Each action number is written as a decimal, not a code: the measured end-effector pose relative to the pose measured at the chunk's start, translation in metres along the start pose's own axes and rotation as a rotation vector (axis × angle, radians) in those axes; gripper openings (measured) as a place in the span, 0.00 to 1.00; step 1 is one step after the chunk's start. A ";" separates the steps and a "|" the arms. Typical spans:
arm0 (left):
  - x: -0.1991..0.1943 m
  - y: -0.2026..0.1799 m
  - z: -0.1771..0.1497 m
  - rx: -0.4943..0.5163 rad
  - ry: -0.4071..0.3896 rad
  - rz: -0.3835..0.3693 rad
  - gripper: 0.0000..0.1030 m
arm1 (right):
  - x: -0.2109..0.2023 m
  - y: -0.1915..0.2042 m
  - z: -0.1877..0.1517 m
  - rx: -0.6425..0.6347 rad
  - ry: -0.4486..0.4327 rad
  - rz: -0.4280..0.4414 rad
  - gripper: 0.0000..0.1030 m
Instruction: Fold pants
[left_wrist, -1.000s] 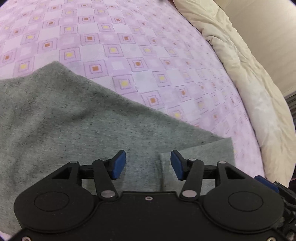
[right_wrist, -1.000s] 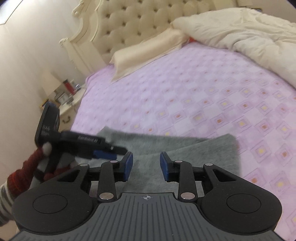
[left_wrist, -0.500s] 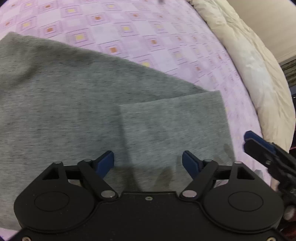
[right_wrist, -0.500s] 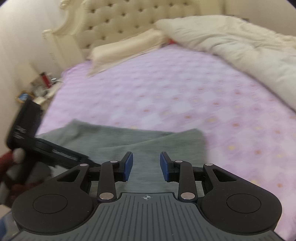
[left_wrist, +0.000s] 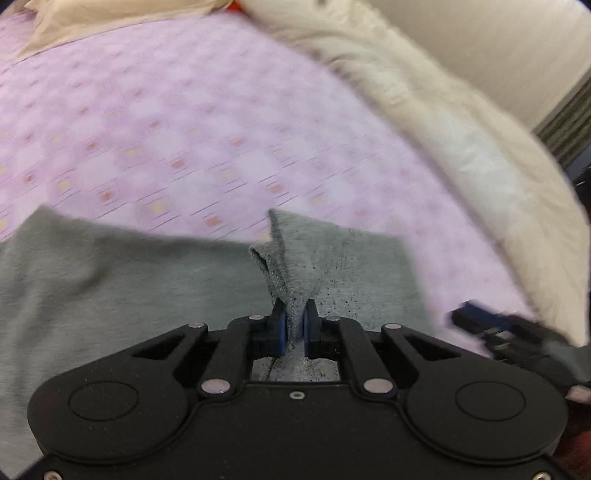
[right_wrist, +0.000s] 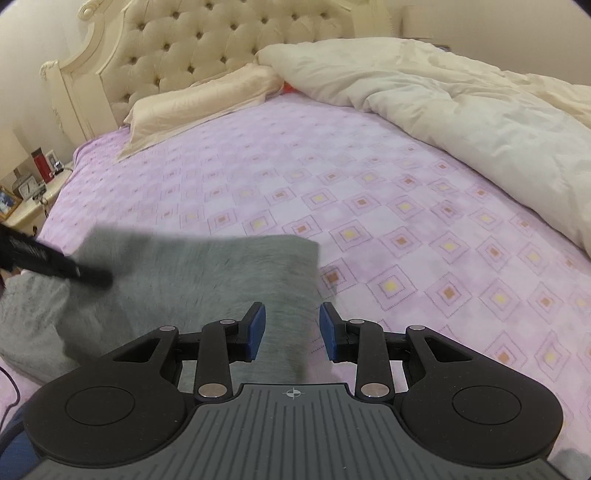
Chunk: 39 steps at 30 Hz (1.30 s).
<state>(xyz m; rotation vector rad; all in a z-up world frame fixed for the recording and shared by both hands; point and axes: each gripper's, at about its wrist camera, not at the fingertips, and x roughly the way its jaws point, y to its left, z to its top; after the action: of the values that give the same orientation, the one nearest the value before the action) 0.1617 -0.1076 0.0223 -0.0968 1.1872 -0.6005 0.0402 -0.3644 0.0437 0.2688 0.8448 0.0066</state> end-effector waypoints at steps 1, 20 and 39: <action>0.012 0.012 -0.001 -0.015 0.059 0.030 0.17 | 0.003 0.002 0.001 -0.012 0.004 -0.001 0.30; 0.019 0.024 -0.048 0.054 0.137 0.082 0.31 | -0.008 -0.008 -0.036 -0.021 0.026 -0.037 0.29; 0.031 0.028 -0.039 -0.018 0.184 0.070 0.31 | -0.022 0.001 -0.083 0.166 -0.017 0.031 0.31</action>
<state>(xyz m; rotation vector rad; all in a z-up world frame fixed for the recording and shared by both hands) 0.1453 -0.0899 -0.0290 -0.0151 1.3686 -0.5457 -0.0361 -0.3465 0.0077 0.4374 0.8256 -0.0365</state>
